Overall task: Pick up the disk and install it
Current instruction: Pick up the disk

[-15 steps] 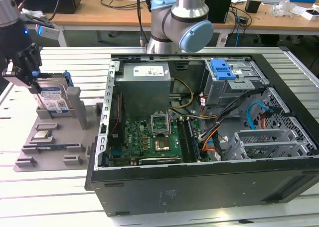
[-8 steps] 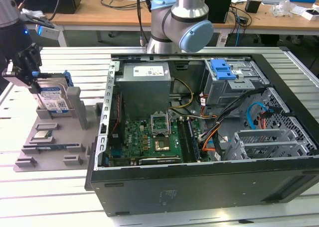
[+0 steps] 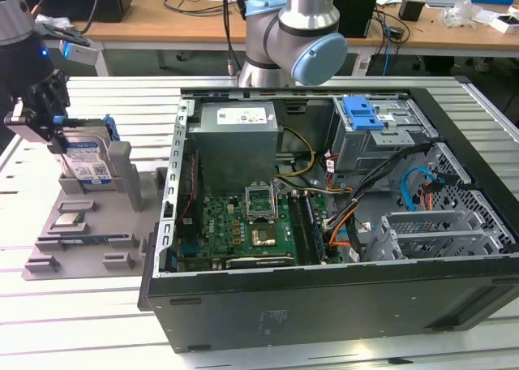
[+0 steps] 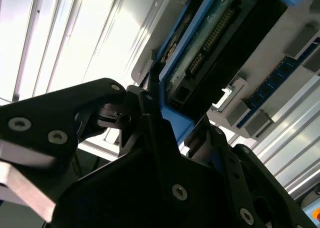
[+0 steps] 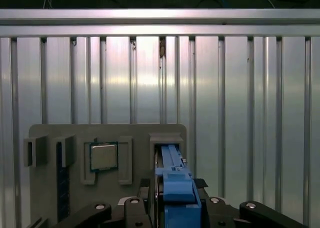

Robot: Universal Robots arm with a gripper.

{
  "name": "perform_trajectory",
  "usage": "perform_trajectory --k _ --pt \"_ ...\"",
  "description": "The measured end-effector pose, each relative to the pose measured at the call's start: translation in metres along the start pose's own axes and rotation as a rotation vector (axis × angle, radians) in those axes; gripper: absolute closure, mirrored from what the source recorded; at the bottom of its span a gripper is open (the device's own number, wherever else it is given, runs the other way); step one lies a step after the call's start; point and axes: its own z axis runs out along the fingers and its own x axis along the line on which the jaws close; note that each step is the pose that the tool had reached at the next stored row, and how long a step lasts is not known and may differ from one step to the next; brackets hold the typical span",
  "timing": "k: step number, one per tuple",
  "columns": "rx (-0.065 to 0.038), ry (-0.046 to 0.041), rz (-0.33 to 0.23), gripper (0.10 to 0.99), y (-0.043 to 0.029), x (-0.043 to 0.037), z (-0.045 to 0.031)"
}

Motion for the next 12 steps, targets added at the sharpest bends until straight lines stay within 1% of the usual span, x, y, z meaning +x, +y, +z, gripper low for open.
perform_trajectory --k 1,2,4,11,12 --pt "0.0 0.0 0.0 0.639 -0.002 0.0 0.0" --pt "0.0 0.0 0.0 0.639 -0.006 0.0 0.0" --pt "0.0 0.0 0.0 0.639 -0.0099 0.0 0.0" --pt "0.0 0.0 0.0 0.639 -0.0107 0.0 0.0" --pt "0.0 0.0001 0.0 0.718 -0.0107 0.0 0.0"
